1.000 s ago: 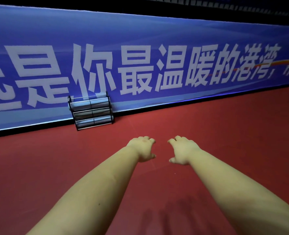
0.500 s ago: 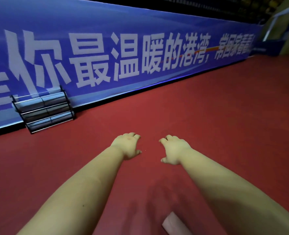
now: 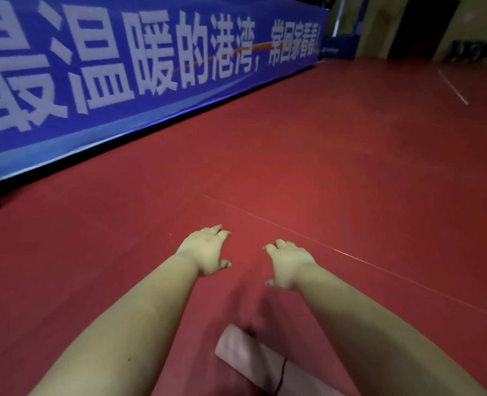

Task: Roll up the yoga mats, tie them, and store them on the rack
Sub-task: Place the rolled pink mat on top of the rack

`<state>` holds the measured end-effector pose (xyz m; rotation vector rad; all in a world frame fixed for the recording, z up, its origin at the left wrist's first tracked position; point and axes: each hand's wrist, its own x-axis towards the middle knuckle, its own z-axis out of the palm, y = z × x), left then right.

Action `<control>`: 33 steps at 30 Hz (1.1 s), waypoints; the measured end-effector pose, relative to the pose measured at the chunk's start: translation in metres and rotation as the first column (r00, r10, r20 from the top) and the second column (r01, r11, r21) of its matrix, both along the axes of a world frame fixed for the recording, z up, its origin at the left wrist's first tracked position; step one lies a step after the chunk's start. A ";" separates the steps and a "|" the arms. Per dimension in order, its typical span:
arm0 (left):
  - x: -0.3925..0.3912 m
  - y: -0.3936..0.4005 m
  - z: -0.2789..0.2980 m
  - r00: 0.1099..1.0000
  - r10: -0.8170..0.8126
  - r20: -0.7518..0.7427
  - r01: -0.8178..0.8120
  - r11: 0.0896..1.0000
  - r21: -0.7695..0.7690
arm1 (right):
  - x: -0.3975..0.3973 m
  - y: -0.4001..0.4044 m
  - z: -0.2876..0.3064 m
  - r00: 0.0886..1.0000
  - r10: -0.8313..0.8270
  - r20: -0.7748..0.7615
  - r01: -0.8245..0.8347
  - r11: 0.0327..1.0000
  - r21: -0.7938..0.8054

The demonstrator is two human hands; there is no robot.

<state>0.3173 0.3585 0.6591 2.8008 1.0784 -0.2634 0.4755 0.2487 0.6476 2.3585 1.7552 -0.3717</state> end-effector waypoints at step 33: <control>0.159 -0.088 -0.648 0.858 -0.335 -0.389 0.255 0.936 -0.242 | 0.109 -0.148 -0.645 0.913 -0.378 -0.155 0.340 0.912 -0.228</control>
